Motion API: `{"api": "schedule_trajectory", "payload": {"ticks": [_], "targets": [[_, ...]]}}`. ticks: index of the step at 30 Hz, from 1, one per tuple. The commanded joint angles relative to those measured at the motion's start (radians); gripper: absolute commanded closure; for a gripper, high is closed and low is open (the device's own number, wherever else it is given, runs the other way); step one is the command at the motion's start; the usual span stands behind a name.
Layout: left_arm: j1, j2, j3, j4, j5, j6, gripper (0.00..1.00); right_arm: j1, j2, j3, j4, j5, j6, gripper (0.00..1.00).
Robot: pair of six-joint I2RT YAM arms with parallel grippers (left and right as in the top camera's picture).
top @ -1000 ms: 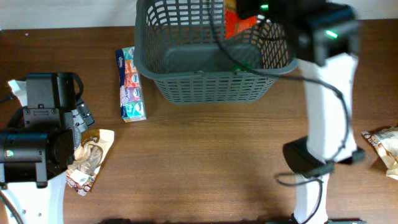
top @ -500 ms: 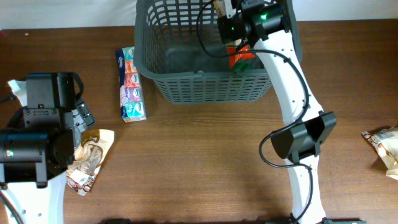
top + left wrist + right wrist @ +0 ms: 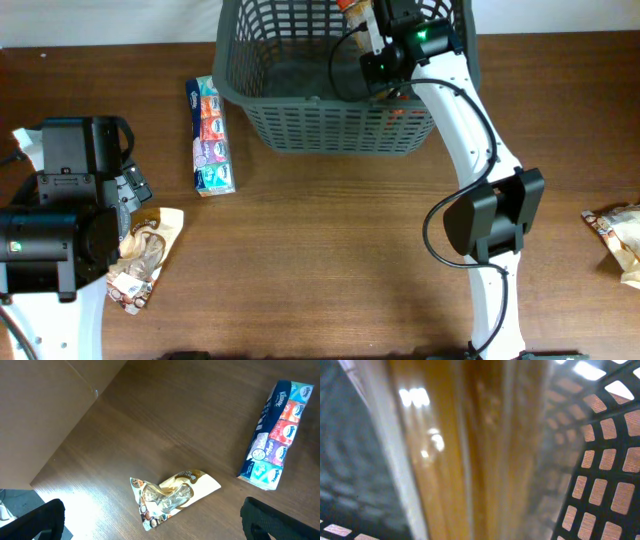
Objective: Pack container
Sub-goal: 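Carry the pasta packet over the basket and drop it in, then move the right gripper to the beige wrapper at the right edge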
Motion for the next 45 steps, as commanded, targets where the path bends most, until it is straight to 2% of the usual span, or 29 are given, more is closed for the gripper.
{"api": "schedule_trajectory", "payload": {"ticks": [1,3,4,6,12,18,26,30,32,33,39,45], "targets": [[0.005,-0.004,0.009,0.001,0.003,-0.002,0.0,-0.014,-0.028,-0.022,0.004,0.027,0.016,0.87],[0.005,-0.004,0.009,0.001,0.003,-0.002,0.0,-0.014,-0.029,-0.021,0.003,0.027,0.016,0.74],[0.005,-0.004,0.009,0.001,0.003,-0.002,0.0,-0.014,-0.029,-0.021,0.003,0.027,0.016,0.59],[0.005,-0.004,0.009,0.001,0.003,-0.002,0.0,-0.014,-0.03,-0.021,-0.001,0.012,0.016,0.53],[0.005,-0.004,0.009,0.001,0.003,-0.002,0.01,-0.014,-0.033,0.03,-0.038,-0.007,0.016,0.52],[0.005,-0.004,0.009,0.001,0.003,-0.002,0.01,-0.014,-0.064,0.173,-0.109,-0.006,0.015,0.51],[0.005,-0.004,0.009,0.001,0.003,-0.002,0.0,-0.014,-0.147,0.386,-0.191,0.111,0.016,0.25],[0.005,-0.004,0.009,0.001,0.003,-0.002,0.0,-0.023,-0.221,0.526,-0.305,0.363,0.065,0.15],[0.005,-0.004,0.009,0.001,0.003,-0.002,0.0,-0.036,-0.255,0.557,-0.354,0.453,0.121,0.04],[0.005,-0.004,0.009,0.001,0.003,-0.002,0.0,-0.049,-0.274,0.565,-0.38,0.482,0.153,0.01],[0.005,-0.004,0.009,0.001,0.003,-0.002,0.0,-0.198,-0.373,0.566,-0.578,0.536,0.381,0.01],[0.005,-0.004,0.009,0.001,0.003,-0.002,0.0,-0.428,-0.438,0.523,-0.578,0.284,0.339,0.01]]}}
